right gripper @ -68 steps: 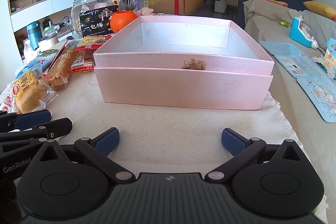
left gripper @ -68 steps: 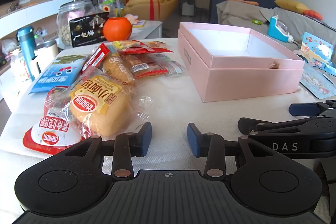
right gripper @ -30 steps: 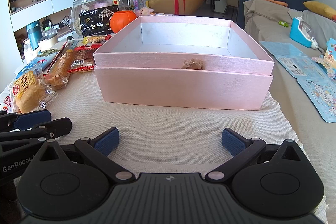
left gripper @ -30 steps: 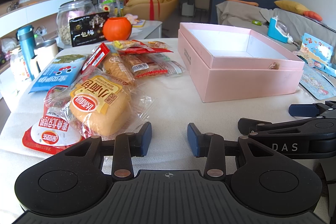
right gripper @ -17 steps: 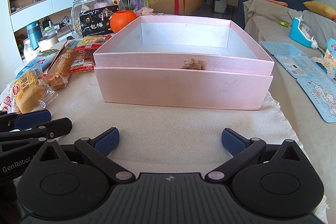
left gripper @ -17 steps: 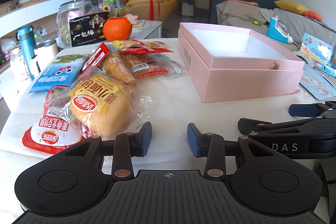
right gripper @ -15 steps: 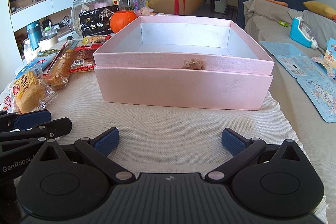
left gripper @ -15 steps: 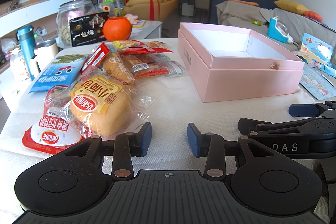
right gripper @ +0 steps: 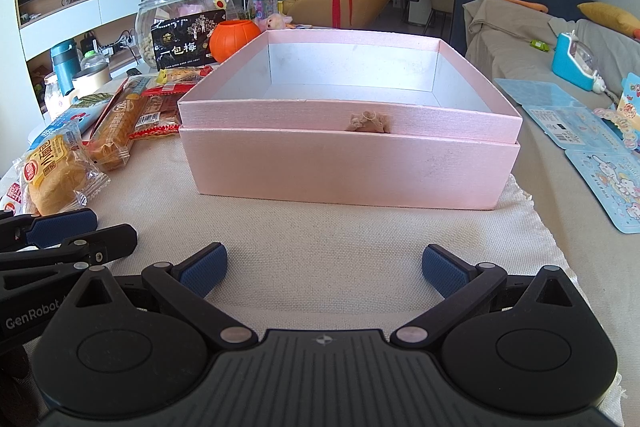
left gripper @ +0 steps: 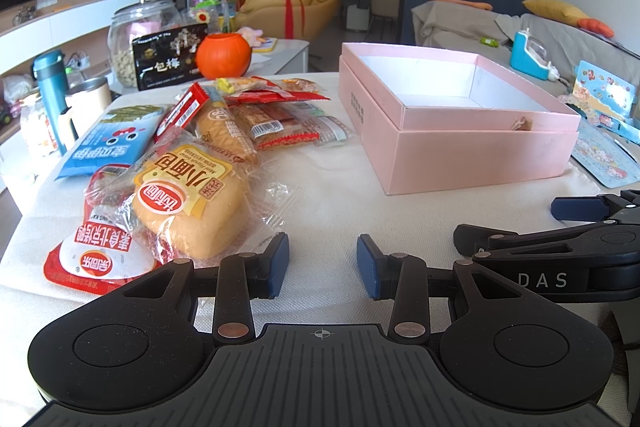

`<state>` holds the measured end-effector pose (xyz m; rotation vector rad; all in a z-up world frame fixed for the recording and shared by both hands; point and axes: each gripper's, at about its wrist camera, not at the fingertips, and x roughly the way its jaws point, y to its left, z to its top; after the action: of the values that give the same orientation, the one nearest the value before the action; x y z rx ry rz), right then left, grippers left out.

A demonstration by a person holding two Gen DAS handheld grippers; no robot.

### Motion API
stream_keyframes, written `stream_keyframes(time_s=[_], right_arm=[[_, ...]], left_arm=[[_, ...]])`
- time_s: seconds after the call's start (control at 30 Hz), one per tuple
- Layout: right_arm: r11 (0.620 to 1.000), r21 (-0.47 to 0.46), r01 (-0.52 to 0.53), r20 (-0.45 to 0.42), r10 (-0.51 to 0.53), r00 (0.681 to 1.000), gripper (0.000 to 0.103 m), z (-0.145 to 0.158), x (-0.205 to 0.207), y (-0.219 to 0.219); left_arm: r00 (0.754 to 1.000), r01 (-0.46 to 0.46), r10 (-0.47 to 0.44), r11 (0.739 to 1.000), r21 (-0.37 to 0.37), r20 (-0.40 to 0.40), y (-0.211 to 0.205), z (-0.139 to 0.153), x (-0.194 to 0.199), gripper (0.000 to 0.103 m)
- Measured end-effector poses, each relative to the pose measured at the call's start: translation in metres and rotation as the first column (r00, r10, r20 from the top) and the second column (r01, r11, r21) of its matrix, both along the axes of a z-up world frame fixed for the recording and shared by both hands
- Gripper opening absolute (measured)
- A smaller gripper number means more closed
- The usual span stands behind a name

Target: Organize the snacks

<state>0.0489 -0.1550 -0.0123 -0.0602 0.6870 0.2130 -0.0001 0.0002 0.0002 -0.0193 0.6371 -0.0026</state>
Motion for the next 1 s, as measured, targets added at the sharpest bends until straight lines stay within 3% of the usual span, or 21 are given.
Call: stream_keyframes(time_s=[0.57, 0.67, 0.77, 0.83, 1.0], right_arm=[[1.0, 0.007, -0.002, -0.003, 0.002, 1.0, 0.103, 0.0, -0.001, -0.001], [1.0, 0.005, -0.029, -0.068, 0.029, 0.997, 0.103, 0.005, 0.003, -0.001], [1.0, -0.007, -0.031, -0.179, 0.029, 0.983, 0.103, 0.014, 0.013, -0.001], [0.998, -0.043, -0.046, -0.205, 0.037, 0.978, 0.103, 0.013, 0.014, 0.005], [0.998, -0.054, -0.043, -0.192, 0.031, 0.981, 0.103, 0.012, 0.011, 0.008]], left_arm=[[1.0, 0.001, -0.001, 1.0, -0.006, 0.001, 0.0, 0.0, 0.001, 0.042], [0.999, 0.038, -0.038, 0.998, -0.048, 0.003, 0.005, 0.003, -0.002, 0.041], [0.994, 0.107, -0.107, 0.988, -0.111, 0.001, 0.019, 0.019, -0.008, 0.041], [0.992, 0.129, -0.127, 0.979, -0.156, 0.025, 0.035, 0.036, -0.012, 0.041], [0.994, 0.042, -0.029, 0.992, -0.118, 0.108, 0.086, 0.067, -0.016, 0.041]])
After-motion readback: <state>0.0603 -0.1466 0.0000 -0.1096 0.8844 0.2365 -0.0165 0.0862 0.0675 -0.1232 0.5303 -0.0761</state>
